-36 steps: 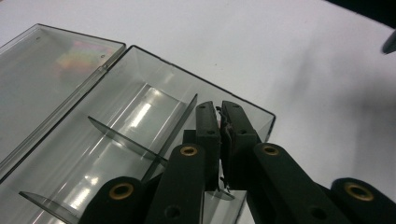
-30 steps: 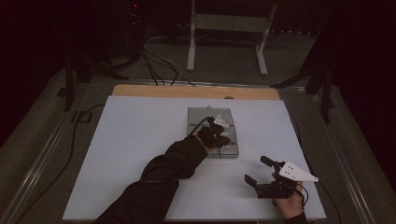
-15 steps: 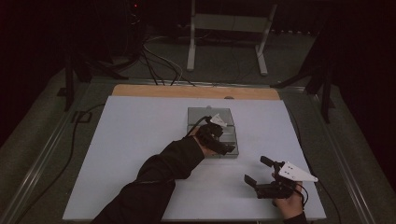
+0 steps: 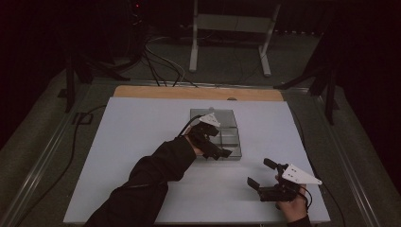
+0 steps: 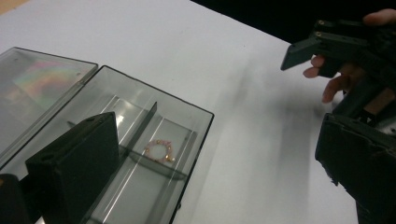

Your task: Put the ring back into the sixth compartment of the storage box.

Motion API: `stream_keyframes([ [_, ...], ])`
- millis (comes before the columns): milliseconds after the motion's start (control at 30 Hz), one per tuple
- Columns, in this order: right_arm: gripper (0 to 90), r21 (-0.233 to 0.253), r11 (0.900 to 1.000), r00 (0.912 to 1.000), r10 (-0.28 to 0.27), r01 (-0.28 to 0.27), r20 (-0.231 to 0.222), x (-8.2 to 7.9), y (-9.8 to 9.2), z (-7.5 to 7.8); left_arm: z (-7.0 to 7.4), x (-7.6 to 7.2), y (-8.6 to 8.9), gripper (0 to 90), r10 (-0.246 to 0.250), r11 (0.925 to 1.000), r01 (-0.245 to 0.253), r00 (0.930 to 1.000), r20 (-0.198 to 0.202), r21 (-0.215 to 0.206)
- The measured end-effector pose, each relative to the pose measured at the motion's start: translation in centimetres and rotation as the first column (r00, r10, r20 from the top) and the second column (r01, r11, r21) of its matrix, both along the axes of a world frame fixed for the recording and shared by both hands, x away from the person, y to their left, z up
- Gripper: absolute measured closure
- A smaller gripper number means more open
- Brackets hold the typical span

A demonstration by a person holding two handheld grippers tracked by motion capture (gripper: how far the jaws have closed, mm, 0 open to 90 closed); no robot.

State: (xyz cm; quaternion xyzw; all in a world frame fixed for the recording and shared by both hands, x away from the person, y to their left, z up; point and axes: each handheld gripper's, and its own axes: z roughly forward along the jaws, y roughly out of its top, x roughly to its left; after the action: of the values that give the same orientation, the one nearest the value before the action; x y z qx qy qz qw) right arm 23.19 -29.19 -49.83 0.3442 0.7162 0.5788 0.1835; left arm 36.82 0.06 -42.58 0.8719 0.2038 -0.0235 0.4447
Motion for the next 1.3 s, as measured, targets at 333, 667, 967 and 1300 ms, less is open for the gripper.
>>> stream_keyframes([
  [333, 0.0, -0.006, 1.0, 1.0, 0.001, -0.001, 0.0, 0.0, 0.1, 0.0, 0.2, -1.1, 4.7, 0.7, 0.053, 0.9986, -0.054, 0.998, 0.033, 0.004],
  [667, 0.0, -0.011, 1.0, 1.0, -0.001, 0.001, -0.005, 0.1, 0.1, -0.1, -0.3, -1.9, 10.2, 0.7, 0.144, 0.9894, -0.144, 0.989, 0.034, 0.012],
  [967, 0.0, -0.012, 1.0, 1.0, -0.003, 0.003, -0.005, 0.1, 0.2, -0.1, -2.0, -3.2, 13.2, 0.7, 0.165, 0.9856, -0.166, 0.9859, 0.026, 0.033],
  [1300, 0.0, -0.015, 1.0, 1.0, -0.004, 0.004, -0.008, 0.1, 0.3, -0.1, -4.9, -5.2, 16.8, 0.7, 0.196, 0.98, -0.197, 0.9805, 0.007, 0.03],
])
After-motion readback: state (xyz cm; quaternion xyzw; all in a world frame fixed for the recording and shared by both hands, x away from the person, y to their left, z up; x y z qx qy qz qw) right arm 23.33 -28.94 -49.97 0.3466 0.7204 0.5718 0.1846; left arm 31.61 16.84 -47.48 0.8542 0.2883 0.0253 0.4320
